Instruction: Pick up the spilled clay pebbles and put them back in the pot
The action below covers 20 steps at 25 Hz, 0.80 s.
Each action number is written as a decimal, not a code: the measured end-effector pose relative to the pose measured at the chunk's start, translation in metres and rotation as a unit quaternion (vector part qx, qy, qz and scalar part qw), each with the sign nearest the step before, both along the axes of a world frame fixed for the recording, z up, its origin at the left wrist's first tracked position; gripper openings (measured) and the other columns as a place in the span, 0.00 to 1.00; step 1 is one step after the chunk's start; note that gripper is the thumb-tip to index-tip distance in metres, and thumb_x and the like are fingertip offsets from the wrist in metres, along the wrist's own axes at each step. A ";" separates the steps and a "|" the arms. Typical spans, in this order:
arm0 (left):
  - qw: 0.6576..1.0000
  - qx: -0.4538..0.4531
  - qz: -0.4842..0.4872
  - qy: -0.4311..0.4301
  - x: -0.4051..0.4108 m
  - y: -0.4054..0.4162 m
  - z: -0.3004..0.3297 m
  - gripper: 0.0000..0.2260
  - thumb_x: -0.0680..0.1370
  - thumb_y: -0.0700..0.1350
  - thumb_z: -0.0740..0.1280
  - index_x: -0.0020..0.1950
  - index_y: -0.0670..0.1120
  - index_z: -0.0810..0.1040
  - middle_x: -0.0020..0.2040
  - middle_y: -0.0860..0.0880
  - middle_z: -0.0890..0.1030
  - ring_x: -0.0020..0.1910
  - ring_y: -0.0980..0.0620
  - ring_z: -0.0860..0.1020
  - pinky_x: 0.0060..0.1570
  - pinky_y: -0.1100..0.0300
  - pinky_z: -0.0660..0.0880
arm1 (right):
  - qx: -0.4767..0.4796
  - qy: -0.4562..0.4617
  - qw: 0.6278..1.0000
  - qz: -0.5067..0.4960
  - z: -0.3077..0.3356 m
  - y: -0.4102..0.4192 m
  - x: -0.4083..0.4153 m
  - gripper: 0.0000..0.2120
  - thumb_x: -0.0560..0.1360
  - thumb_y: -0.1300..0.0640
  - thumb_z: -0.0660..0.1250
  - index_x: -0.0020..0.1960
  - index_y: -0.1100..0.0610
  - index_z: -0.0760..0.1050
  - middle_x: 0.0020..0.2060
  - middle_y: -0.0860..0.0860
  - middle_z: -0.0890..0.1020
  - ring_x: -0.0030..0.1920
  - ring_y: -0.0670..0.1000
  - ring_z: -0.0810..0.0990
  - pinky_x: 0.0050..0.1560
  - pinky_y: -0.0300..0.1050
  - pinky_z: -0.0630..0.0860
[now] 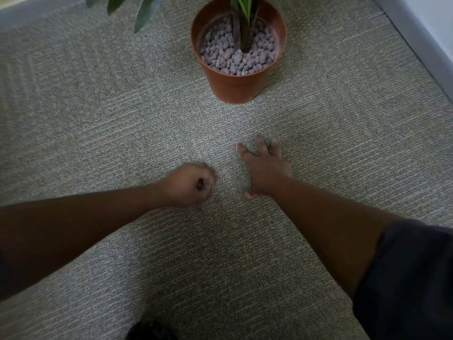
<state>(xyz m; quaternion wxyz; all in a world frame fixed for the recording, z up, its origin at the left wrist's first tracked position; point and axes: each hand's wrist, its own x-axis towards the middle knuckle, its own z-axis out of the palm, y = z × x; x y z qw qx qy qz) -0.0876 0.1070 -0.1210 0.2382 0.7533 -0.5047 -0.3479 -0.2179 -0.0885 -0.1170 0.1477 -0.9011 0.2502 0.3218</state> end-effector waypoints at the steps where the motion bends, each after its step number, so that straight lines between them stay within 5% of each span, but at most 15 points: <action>1: 0.999 -0.002 0.047 0.012 0.007 -0.004 0.006 0.06 0.70 0.33 0.74 0.39 0.42 0.81 0.39 0.48 0.82 0.38 0.52 0.80 0.42 0.52 0.79 | 0.000 0.002 1.000 0.001 0.001 0.000 0.000 0.66 0.62 0.43 0.83 0.77 0.35 0.32 0.78 0.47 0.28 0.78 0.66 0.33 0.66 0.73 0.68; 3: 0.993 -0.027 0.115 0.031 0.019 -0.020 0.026 0.04 0.72 0.32 0.74 0.41 0.39 0.81 0.40 0.44 0.83 0.39 0.49 0.82 0.44 0.52 0.81 | 0.003 -0.001 1.000 -0.001 0.001 0.000 0.001 0.66 0.61 0.43 0.83 0.77 0.35 0.33 0.78 0.47 0.29 0.79 0.66 0.33 0.66 0.73 0.68; 6: 0.979 -0.129 0.154 0.039 0.035 -0.061 0.073 0.03 0.74 0.33 0.74 0.45 0.38 0.82 0.42 0.48 0.84 0.39 0.59 0.82 0.41 0.64 0.80 | 0.004 -0.007 1.000 0.001 0.000 -0.001 0.000 0.66 0.61 0.44 0.84 0.77 0.34 0.34 0.78 0.47 0.29 0.79 0.66 0.34 0.66 0.74 0.68; 10: 0.937 -0.226 0.254 0.080 0.057 -0.116 0.119 0.06 0.73 0.35 0.75 0.49 0.38 0.83 0.41 0.49 0.84 0.39 0.58 0.82 0.45 0.61 0.81 | 0.000 -0.001 1.000 0.004 0.001 -0.001 0.000 0.66 0.62 0.44 0.83 0.77 0.35 0.33 0.78 0.47 0.28 0.79 0.66 0.33 0.66 0.72 0.68; 16: 0.889 -0.249 0.356 0.146 0.071 -0.142 0.118 0.10 0.73 0.33 0.75 0.52 0.42 0.81 0.48 0.46 0.85 0.47 0.54 0.85 0.50 0.58 0.82 | 0.003 -0.003 1.000 -0.001 0.002 0.001 -0.001 0.66 0.62 0.44 0.83 0.77 0.35 0.34 0.78 0.47 0.28 0.78 0.66 0.33 0.66 0.72 0.68; 20: 0.908 -0.238 0.338 0.062 0.067 -0.125 0.102 0.17 0.75 0.33 0.74 0.62 0.41 0.79 0.57 0.50 0.82 0.54 0.58 0.82 0.55 0.61 0.80 | 0.003 -0.002 1.000 -0.003 0.004 0.001 0.000 0.66 0.62 0.44 0.83 0.77 0.35 0.34 0.78 0.47 0.28 0.79 0.65 0.33 0.66 0.72 0.69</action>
